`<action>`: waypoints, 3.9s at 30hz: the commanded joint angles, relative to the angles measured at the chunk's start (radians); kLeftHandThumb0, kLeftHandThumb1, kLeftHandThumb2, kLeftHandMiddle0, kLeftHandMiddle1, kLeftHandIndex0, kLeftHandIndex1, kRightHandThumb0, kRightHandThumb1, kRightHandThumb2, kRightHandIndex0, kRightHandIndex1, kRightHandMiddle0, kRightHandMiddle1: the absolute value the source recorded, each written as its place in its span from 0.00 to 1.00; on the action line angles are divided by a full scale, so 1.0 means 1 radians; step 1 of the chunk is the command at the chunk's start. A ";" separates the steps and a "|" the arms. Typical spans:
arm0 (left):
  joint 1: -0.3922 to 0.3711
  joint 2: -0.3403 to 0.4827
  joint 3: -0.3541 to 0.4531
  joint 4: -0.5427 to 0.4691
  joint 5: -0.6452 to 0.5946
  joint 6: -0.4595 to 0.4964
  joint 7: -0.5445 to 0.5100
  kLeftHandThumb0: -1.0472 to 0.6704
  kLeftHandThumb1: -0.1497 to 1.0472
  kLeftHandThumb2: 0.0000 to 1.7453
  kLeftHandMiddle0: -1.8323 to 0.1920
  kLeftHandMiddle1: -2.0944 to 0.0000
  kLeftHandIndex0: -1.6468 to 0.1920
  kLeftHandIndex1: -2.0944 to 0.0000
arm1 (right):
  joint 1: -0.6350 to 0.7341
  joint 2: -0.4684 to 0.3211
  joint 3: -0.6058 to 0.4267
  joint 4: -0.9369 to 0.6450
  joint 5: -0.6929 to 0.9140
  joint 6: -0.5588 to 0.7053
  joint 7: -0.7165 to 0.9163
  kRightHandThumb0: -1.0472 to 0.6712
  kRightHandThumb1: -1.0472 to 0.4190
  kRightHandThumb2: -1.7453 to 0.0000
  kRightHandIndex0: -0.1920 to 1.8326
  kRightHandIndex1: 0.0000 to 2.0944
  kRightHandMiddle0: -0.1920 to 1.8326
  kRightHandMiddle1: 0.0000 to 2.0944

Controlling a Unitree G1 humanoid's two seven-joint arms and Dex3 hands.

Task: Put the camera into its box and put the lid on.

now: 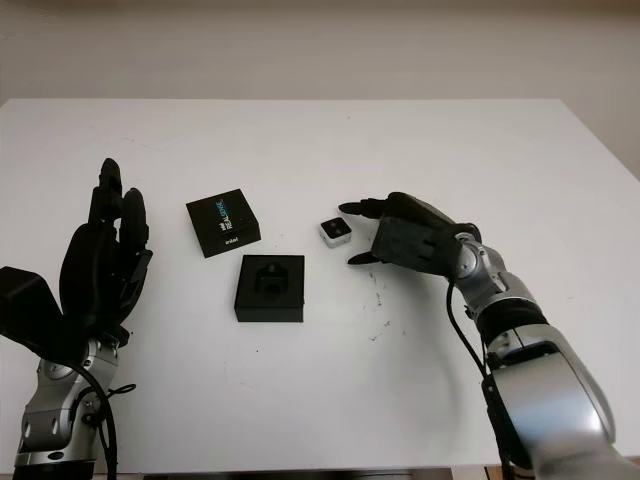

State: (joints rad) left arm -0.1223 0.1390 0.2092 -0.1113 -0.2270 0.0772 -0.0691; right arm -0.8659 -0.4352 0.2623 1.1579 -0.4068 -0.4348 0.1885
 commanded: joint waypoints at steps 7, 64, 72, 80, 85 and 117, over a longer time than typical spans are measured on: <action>-0.016 -0.011 -0.004 -0.006 0.005 -0.006 0.010 0.20 1.00 0.29 1.00 1.00 1.00 1.00 | 0.008 0.038 -0.028 0.024 0.054 -0.009 0.050 0.36 0.14 0.97 0.25 0.04 0.33 0.04; -0.001 -0.013 -0.005 -0.021 0.007 0.003 0.008 0.22 1.00 0.30 1.00 1.00 1.00 1.00 | 0.048 0.106 -0.024 0.067 0.064 -0.001 0.146 0.38 0.10 0.97 0.35 0.06 0.30 0.69; -0.002 -0.012 -0.001 -0.017 0.001 -0.002 0.001 0.22 1.00 0.30 1.00 1.00 1.00 1.00 | 0.083 0.130 -0.002 0.064 0.040 0.005 0.119 0.33 0.11 0.97 0.33 0.05 0.30 0.72; -0.008 -0.010 -0.001 -0.011 0.006 -0.005 -0.001 0.22 1.00 0.30 1.00 1.00 1.00 1.00 | 0.110 0.143 -0.011 0.051 0.050 0.022 0.106 0.32 0.10 0.97 0.30 0.03 0.29 0.73; -0.011 -0.008 -0.001 -0.006 0.007 -0.006 -0.002 0.22 1.00 0.30 1.00 1.00 1.00 1.00 | 0.136 0.151 -0.016 0.037 0.054 0.015 0.075 0.33 0.10 0.97 0.30 0.03 0.29 0.73; 0.003 -0.002 0.002 -0.011 -0.003 -0.004 -0.026 0.22 1.00 0.29 1.00 1.00 1.00 1.00 | 0.246 0.229 -0.233 -0.192 0.332 0.054 0.034 0.38 0.09 0.97 0.32 0.03 0.26 0.84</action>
State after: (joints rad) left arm -0.1199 0.1354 0.2137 -0.1150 -0.2305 0.0792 -0.0900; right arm -0.6463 -0.2201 0.0380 0.9924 -0.0905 -0.3975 0.2126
